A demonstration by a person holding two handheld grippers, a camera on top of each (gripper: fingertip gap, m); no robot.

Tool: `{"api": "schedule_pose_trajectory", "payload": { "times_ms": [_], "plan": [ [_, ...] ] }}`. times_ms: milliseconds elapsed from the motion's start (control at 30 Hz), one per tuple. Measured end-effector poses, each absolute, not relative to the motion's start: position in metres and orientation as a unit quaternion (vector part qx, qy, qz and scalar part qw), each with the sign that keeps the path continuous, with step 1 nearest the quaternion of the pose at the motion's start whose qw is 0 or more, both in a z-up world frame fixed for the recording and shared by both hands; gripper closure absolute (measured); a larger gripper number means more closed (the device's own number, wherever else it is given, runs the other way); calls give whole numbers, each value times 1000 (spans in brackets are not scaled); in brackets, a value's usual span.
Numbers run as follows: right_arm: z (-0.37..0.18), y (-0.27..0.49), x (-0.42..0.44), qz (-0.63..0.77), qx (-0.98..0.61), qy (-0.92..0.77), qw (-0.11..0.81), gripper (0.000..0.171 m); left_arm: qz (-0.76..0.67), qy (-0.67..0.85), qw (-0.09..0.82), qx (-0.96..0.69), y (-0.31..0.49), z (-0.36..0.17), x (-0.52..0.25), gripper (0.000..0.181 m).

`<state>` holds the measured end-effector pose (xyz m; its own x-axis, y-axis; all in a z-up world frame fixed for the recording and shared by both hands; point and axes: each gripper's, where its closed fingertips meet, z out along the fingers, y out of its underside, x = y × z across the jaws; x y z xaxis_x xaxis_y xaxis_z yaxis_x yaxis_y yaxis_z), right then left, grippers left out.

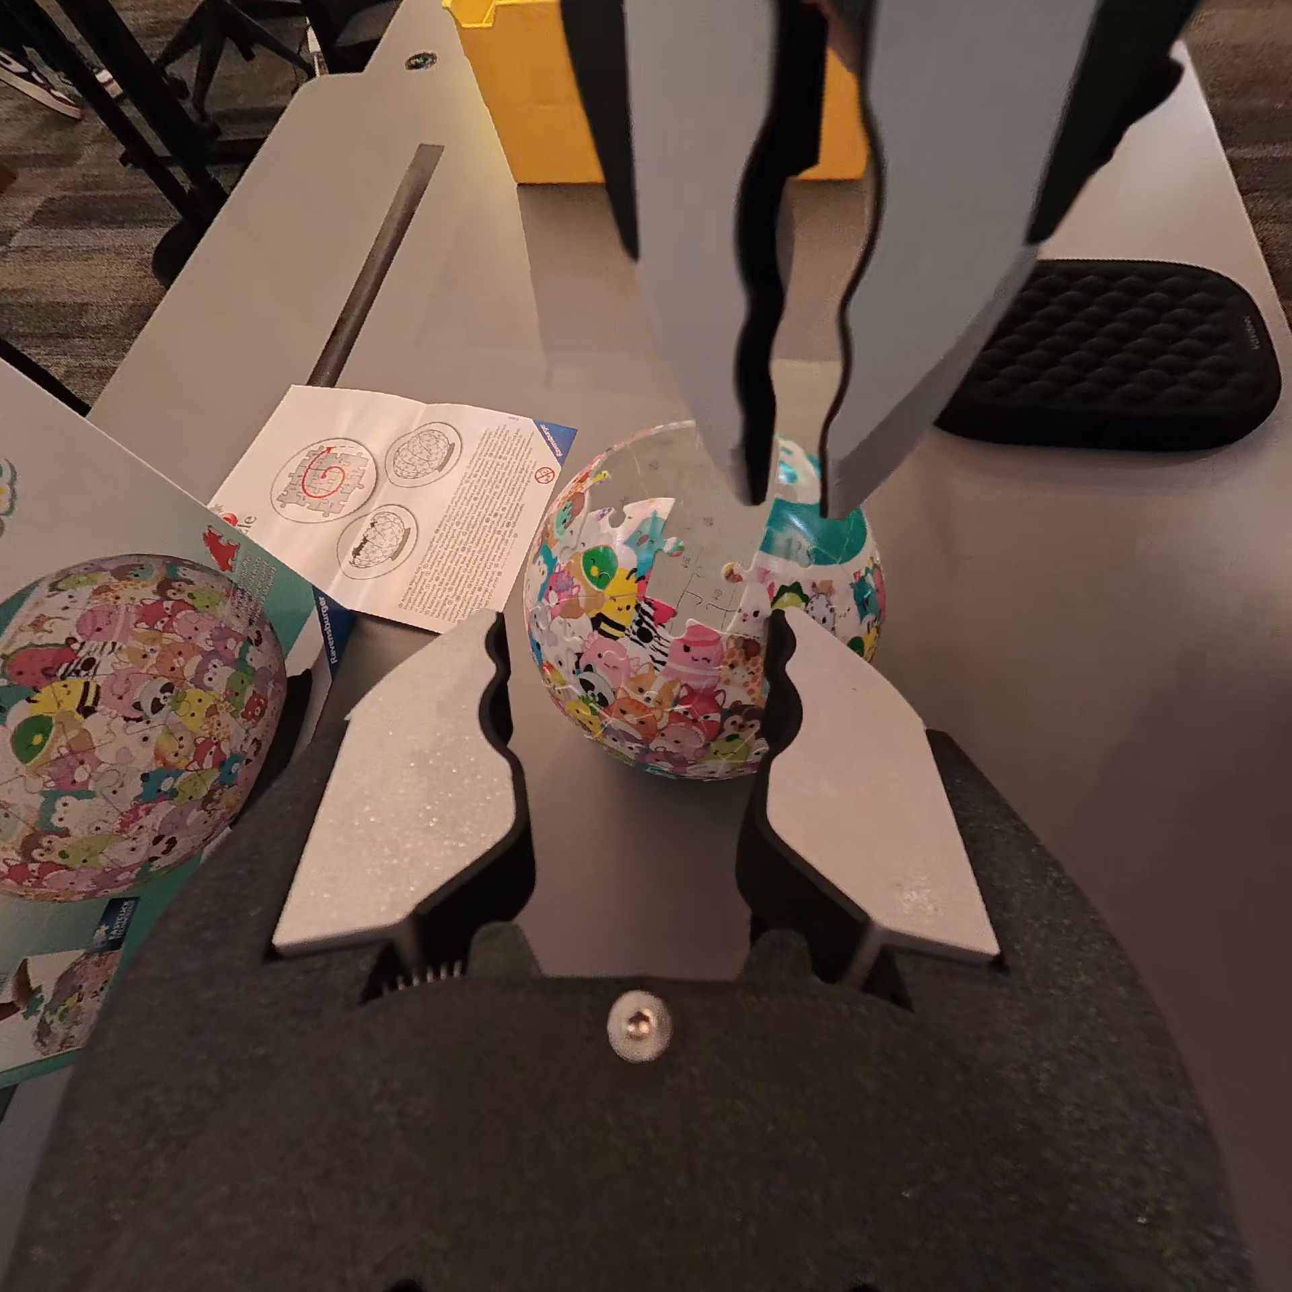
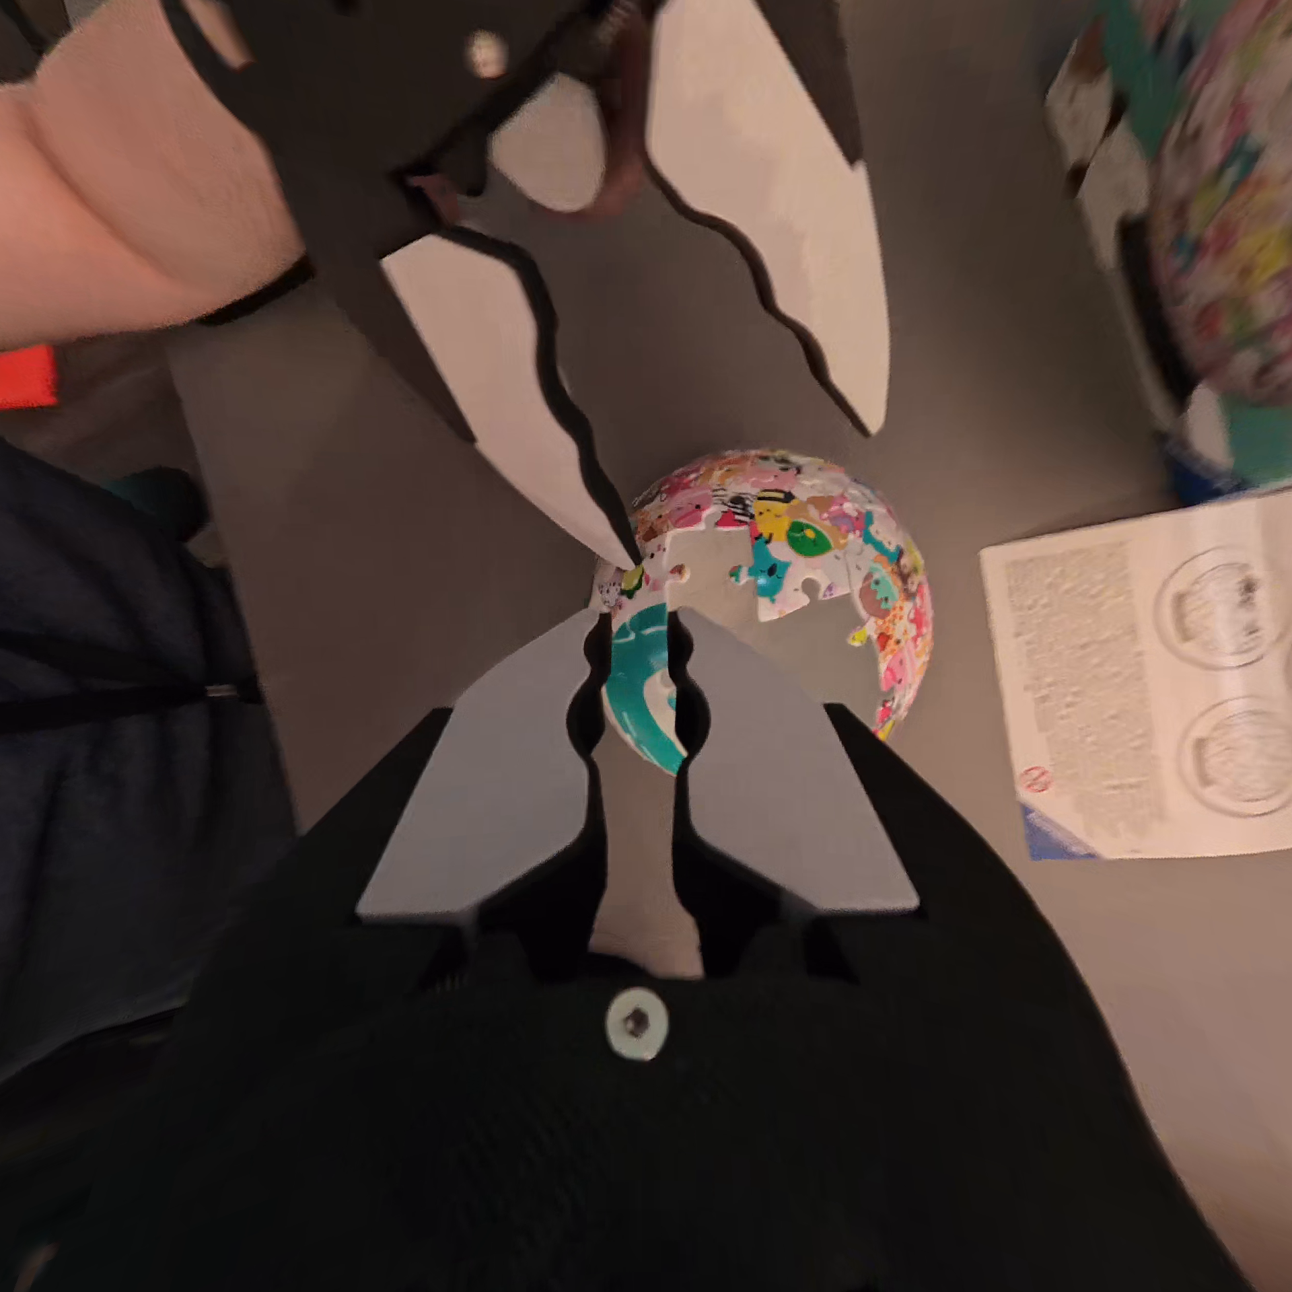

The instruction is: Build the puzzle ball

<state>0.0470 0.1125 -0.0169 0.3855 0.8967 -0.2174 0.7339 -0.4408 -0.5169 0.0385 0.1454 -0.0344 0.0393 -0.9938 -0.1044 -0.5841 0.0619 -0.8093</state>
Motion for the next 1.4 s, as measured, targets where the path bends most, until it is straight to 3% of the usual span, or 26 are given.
{"api": "schedule_pose_trajectory", "payload": {
  "times_ms": [100,300,967,1233,1400],
  "plan": [
    [-15,102,45,200,-748,-569,277,168,-284,633,361,-624,145,-35,38,111],
    [-10,105,44,123,-677,-583,432,170,-287,631,358,-626,146,-35,38,110],
    [-31,111,49,49,-699,-600,385,170,-283,637,354,-624,142,-36,39,110],
    [-8,97,45,134,-681,-588,415,170,-274,643,355,-621,139,-36,41,111],
    [-20,109,46,79,-679,-590,429,170,-269,645,357,-620,137,-35,42,111]
  ]
}}
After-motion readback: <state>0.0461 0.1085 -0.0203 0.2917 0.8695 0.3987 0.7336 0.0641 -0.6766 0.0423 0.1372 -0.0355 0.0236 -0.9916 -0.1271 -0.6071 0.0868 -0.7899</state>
